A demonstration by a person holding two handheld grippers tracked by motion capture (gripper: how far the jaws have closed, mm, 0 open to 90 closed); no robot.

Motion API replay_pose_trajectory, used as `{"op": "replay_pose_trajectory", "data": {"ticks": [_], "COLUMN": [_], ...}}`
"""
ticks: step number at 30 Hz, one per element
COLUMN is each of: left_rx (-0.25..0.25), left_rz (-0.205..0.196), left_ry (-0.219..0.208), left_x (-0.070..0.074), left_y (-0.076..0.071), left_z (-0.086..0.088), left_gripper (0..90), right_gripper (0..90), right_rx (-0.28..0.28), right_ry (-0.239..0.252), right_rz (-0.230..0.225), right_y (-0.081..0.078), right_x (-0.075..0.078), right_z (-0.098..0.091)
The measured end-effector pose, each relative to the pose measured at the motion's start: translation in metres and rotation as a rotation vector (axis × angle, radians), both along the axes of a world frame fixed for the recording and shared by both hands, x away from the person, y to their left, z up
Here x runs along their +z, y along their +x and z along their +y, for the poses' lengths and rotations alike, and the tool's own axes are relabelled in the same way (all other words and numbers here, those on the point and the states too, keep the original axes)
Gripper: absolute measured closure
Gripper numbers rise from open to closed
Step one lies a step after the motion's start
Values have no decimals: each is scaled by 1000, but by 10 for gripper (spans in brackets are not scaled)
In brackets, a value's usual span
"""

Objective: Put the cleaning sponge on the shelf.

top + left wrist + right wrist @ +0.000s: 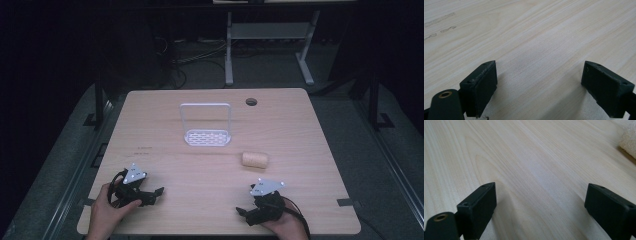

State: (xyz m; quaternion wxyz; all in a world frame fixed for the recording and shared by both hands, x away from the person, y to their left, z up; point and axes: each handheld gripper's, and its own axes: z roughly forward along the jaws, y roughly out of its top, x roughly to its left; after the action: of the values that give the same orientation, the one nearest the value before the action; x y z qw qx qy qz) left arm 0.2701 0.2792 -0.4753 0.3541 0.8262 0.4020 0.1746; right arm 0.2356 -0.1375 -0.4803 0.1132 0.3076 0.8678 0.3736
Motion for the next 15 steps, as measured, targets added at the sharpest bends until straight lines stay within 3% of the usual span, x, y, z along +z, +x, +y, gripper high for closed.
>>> {"op": "replay_pose_trajectory", "data": {"ticks": [15], "left_rx": [1], "left_rz": [0], "left_ry": [0], "left_x": [0], "left_y": [0], "left_z": [0], "left_gripper": [127], "right_gripper": [104], "right_rx": [13], "right_ry": [-6], "right_rz": [-3], "right_y": [0], "right_x": [1], "right_z": [-3]}}
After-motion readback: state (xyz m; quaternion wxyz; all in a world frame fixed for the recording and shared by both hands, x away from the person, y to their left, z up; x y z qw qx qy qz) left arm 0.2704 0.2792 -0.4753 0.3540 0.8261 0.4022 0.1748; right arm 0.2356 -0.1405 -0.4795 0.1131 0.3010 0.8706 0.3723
